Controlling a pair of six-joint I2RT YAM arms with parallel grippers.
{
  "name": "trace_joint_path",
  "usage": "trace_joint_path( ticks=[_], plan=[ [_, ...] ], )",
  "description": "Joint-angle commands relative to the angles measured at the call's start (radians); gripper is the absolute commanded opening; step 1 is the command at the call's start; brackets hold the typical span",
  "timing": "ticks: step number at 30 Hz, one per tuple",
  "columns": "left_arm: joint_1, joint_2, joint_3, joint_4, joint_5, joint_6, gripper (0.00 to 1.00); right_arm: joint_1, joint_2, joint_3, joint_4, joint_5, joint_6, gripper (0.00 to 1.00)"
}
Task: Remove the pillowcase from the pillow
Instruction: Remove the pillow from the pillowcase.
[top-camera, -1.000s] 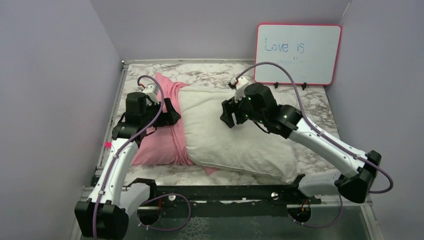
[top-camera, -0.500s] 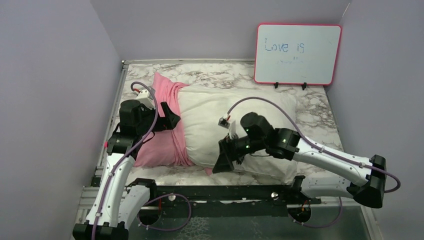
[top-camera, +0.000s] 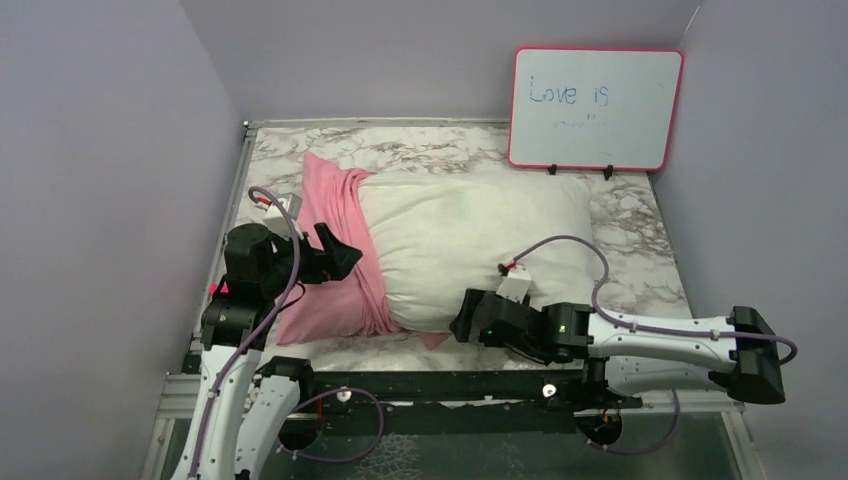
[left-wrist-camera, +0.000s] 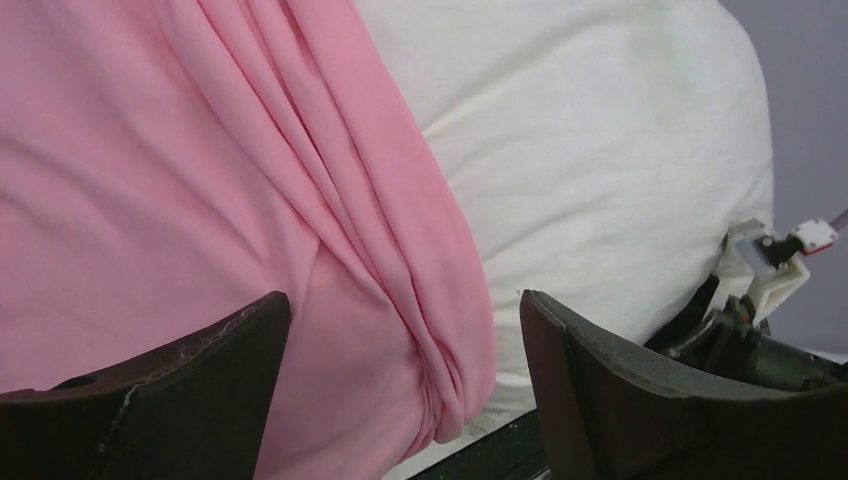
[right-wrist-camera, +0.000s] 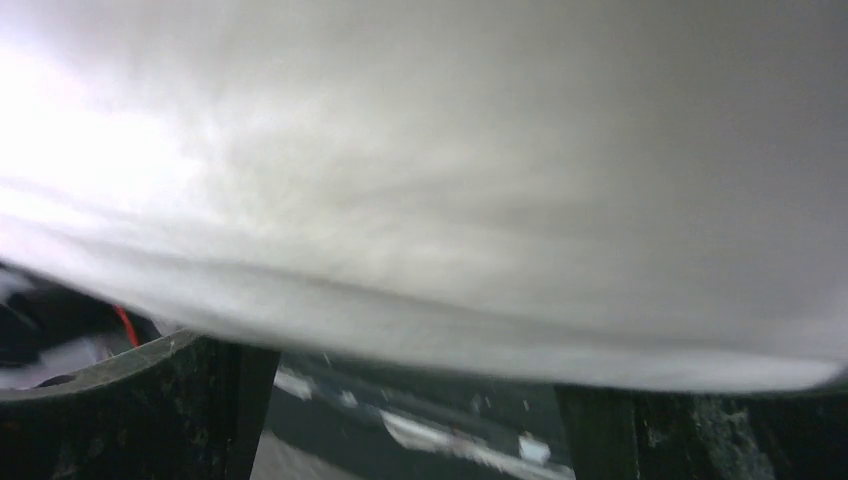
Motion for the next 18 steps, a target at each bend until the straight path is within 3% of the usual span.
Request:
trace_joint_path(
  ticks=[1, 6, 15, 18],
  plan=[
    [-0.004, -0.055, -0.041, -0.058, 0.090, -0.046, 0.87, -0.084, -0.075, -0.012, 0.161, 0.360, 0.121, 1.00],
    [-0.005, -0.065, -0.080, -0.054, 0.181, -0.066, 0.85, -0.308, -0.021, 0.091, 0.111, 0.257, 0.027, 0.95],
    [-0.006, -0.030, -0.038, -0.053, 0.206, -0.059, 0.76, -0.312, -0.039, 0.072, 0.264, 0.199, -0.092, 0.48],
    [-0.011, -0.016, -0.041, -0.055, 0.186, -0.053, 0.74, -0.312, -0.019, 0.084, 0.289, 0.195, -0.109, 0.45]
  ],
)
